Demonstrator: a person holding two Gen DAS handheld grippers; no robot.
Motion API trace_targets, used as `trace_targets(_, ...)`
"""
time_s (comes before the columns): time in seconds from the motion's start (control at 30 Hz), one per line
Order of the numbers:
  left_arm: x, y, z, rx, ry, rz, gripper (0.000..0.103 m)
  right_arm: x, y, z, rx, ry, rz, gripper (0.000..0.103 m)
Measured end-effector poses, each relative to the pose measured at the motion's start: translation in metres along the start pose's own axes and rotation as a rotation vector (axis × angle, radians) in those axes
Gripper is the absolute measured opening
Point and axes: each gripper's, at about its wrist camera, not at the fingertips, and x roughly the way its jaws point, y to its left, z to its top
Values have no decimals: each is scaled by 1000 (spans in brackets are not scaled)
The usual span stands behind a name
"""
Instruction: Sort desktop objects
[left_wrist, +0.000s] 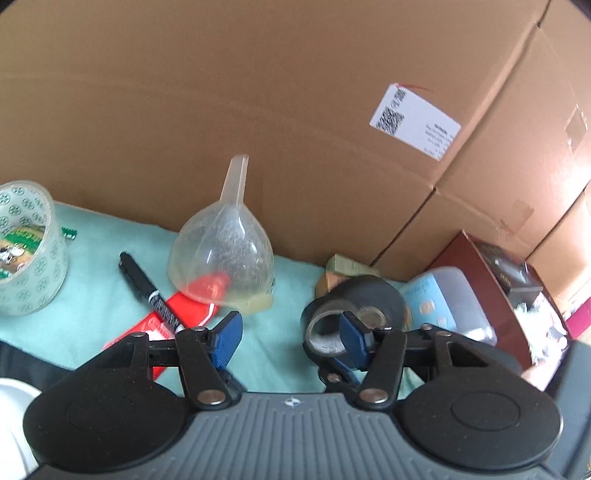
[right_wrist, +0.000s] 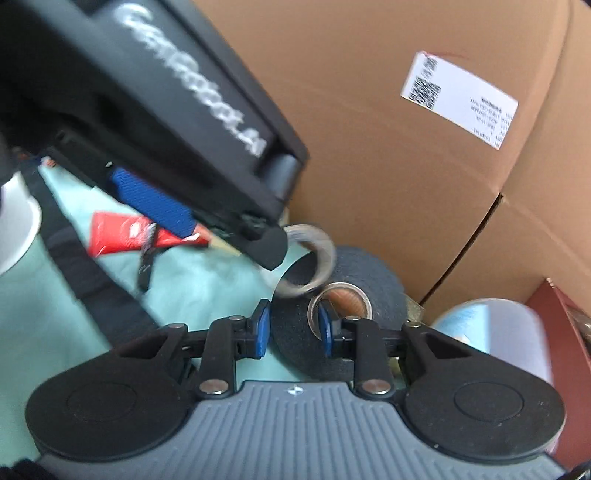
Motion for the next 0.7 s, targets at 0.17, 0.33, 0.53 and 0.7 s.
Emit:
trace_targets(0.17, -13, -1, -15, -5, 9, 5, 60, -37, -6, -10, 106, -18, 117, 26)
trace_targets(0.33, -36, -3, -29, -13, -14, 12, 60, -78, -10, -29, 180, -7, 210, 25)
trace_targets(0.53, -53, -11, -38, -6, -41, 23, 63, -119, -21, -45, 290, -53, 234, 25)
trace_targets(0.7, -49, -17, -48, 17, -2, 14, 63, -121, -30, -46, 330, -30, 173, 27)
